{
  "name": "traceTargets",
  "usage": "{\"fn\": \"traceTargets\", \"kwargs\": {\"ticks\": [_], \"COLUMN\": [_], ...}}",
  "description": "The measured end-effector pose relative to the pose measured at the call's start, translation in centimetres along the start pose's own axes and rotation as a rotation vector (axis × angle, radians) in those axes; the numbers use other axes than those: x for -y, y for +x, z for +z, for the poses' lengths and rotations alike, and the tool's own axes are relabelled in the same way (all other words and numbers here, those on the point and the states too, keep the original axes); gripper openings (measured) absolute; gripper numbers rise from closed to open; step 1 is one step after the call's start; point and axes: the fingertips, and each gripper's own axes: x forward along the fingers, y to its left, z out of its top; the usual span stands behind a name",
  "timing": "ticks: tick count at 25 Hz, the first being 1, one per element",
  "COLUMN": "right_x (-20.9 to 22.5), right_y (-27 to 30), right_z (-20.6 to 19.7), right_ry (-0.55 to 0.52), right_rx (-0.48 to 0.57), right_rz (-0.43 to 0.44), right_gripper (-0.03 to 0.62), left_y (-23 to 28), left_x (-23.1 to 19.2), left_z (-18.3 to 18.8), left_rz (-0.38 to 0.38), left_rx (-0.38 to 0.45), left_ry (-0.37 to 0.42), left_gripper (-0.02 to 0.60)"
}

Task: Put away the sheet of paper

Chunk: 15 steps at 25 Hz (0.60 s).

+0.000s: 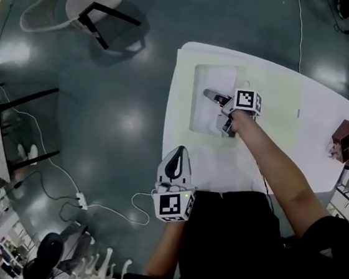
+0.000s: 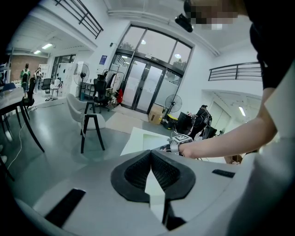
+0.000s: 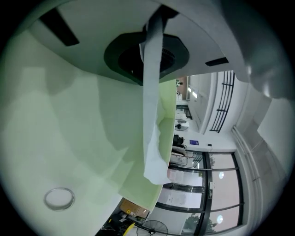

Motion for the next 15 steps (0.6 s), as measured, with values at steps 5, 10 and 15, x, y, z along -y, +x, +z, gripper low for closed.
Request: {"fn": "traceTargets", "kwargs": {"ticks": [5,10,15], "right_x": [-0.2,-0.1,-0.2], "right_y": [0.2,0.2,-0.1], "right_z": [0.1,0.8,1.0], "right_ry": [0.02,0.004,0.101], "right_rx": [-0.013,-0.006,0.008], "right_rz": [0.019,0.005,0.043], "right_gripper": [0.0,0.0,0.0], "left_y": [-0.1,-0.1,-0.3], "left_x": [-0.2,-0.4,-0.5], "left_z": [0.3,0.3,0.3], "left_rz": [0.009,0.009,0.01], "left_rx": [0.012,0.019,0.016], "left_ry": [-0.004,-0.003,-0.001], "left_gripper": [0.003,0.003,0.003]}}
